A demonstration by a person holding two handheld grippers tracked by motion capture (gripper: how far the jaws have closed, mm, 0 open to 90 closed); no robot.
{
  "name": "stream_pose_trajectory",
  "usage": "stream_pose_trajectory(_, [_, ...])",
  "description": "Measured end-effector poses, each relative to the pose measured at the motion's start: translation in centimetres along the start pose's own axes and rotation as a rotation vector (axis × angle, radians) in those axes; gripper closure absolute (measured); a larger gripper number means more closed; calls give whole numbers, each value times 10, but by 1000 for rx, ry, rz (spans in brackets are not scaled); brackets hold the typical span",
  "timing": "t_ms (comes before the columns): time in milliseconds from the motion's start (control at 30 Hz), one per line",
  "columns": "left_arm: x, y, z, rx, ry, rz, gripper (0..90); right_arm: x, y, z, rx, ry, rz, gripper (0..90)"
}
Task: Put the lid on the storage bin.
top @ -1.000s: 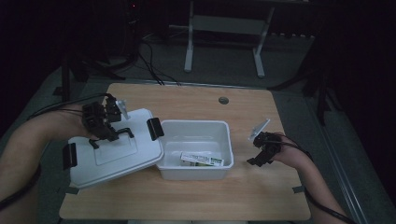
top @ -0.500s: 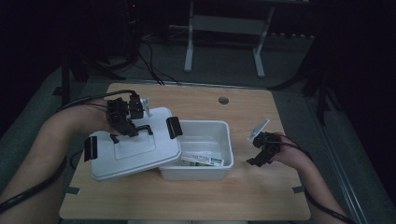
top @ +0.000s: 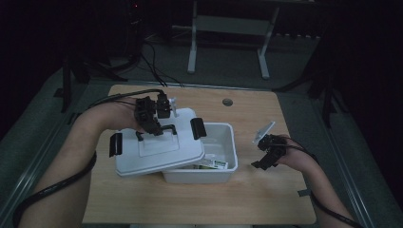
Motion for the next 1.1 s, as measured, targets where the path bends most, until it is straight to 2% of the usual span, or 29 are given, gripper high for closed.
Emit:
stream_pose_trajectory(300, [43,5,9,4,3,87,835,-3,-1,-5,-7,11,-7,186])
stream_pose_trajectory(433, [60,8,11,-4,30,108,836,-4,-1,-6,-7,17,-8,186])
stream_pose_trajectory(633, [81,8,21,10,54,139,835,-7,-3,-7,-7,14,-6,186])
stream_pose_trajectory(833, [96,11,32,-11,53,161,836,-11,-2,-12,-12,20,3,186])
stream_pose_trajectory(933, [100,12,36,-13,43,176,836,-13,-2,-12,-10,15,0,186])
stream_pose_trajectory(1100, [105,14,40,-13,59,179,836,-11,-4,-10,-3,20,-1,186])
Point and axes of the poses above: each handheld gripper's, and its own axes: z roughly forward along the jaws, x roughly out of its top, y roughly to its right, the point moved 6 cm from there along z, roughly forward along the jaws, and after that the axes turned 10 degrees about x, right-handed, at the moved point
